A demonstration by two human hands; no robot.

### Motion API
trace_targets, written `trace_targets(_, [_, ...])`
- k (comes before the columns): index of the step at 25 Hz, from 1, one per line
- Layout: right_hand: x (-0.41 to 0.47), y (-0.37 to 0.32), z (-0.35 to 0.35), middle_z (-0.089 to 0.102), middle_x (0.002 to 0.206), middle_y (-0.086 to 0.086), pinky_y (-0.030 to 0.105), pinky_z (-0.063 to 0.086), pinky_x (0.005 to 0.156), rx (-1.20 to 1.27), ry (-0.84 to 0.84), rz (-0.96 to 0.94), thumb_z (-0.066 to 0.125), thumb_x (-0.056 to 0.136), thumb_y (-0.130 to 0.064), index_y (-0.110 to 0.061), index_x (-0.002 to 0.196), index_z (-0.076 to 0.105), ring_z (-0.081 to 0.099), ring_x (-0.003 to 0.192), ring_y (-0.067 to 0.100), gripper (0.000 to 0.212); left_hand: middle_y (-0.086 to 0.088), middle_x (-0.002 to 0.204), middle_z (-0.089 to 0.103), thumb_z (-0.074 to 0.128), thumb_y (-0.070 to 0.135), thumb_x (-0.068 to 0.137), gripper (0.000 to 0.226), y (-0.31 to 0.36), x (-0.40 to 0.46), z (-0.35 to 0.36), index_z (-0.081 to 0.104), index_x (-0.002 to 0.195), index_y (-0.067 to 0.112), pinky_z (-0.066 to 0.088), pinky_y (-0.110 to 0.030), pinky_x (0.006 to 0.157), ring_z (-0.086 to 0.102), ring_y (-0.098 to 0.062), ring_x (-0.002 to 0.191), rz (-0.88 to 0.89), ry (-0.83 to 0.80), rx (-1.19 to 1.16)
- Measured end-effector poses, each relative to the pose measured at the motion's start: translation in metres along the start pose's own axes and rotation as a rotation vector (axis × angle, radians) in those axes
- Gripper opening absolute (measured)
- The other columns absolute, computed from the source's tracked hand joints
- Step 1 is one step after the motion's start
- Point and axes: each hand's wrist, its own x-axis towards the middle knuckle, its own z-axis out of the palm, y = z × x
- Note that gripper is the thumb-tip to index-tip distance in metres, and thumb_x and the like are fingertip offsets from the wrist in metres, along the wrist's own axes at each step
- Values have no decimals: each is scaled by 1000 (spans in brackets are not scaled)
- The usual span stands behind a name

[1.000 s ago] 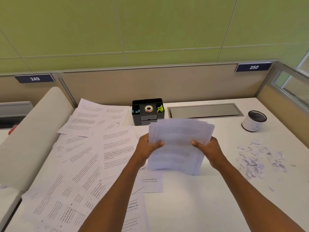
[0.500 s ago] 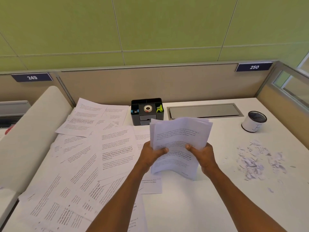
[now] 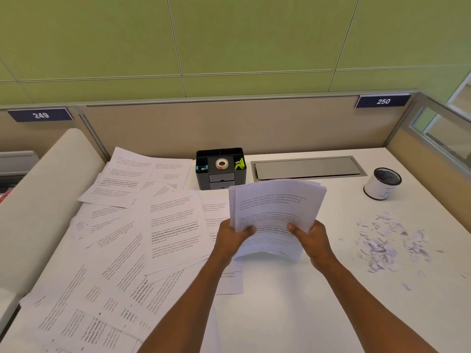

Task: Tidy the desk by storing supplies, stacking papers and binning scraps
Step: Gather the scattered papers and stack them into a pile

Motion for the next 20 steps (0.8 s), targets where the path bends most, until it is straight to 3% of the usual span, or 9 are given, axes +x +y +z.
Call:
trace_targets(2, [4, 1, -1, 74, 101, 7, 40, 59, 79, -9, -24, 16, 77, 82, -9, -16, 104, 68, 70, 94, 28, 25, 4, 111, 73, 82, 23, 82, 36, -1, 1, 2, 65, 112, 32, 61, -36, 84, 70, -22, 103, -7, -3, 45])
trace_targets(5, [4, 11, 0, 71, 111, 18, 50, 56, 91, -106, -56, 87, 75, 84, -6, -2, 116, 65, 67, 101, 35, 33, -3, 121, 68, 77, 23, 87, 42, -9, -3, 15, 61, 125, 19, 56, -36, 91, 65, -24, 110, -69, 2, 163])
trace_targets(8, [4, 11, 3, 71, 108, 18, 42, 56, 86, -124, 25, 65, 71, 88, -9, -2, 111, 66, 66, 96, 33, 25, -8, 124, 67, 72, 24, 91, 45, -8, -2, 20, 59, 131, 7, 54, -34, 92, 65, -25, 111, -57, 46, 195])
trace_targets(10, [6, 9, 2, 71, 102, 14, 38, 54, 83, -80, 55, 49, 71, 88, -10, -7, 108, 67, 67, 95, 32, 21, -10, 125, 67, 69, 26, 94, 45, -6, -1, 18, 59, 133, 6, 55, -40, 96, 65, -28, 114, -36, 41, 182])
trace_targets(14, [-3, 22, 2, 72, 106, 16, 38, 55, 81, -156, 35, 75, 72, 89, -18, -1, 114, 66, 67, 96, 32, 31, -10, 131, 64, 62, 25, 98, 43, -16, -8, 20, 56, 136, 6, 50, -35, 100, 61, -27, 119, -53, 5, 291])
trace_targets(20, [-1, 12, 11, 73, 103, 10, 39, 58, 80, -134, 3, 35, 74, 87, -25, -8, 111, 67, 70, 93, 26, 31, -11, 124, 68, 56, 24, 102, 35, -10, -9, 3, 61, 131, 6, 54, -45, 99, 65, -30, 114, -11, 85, 329])
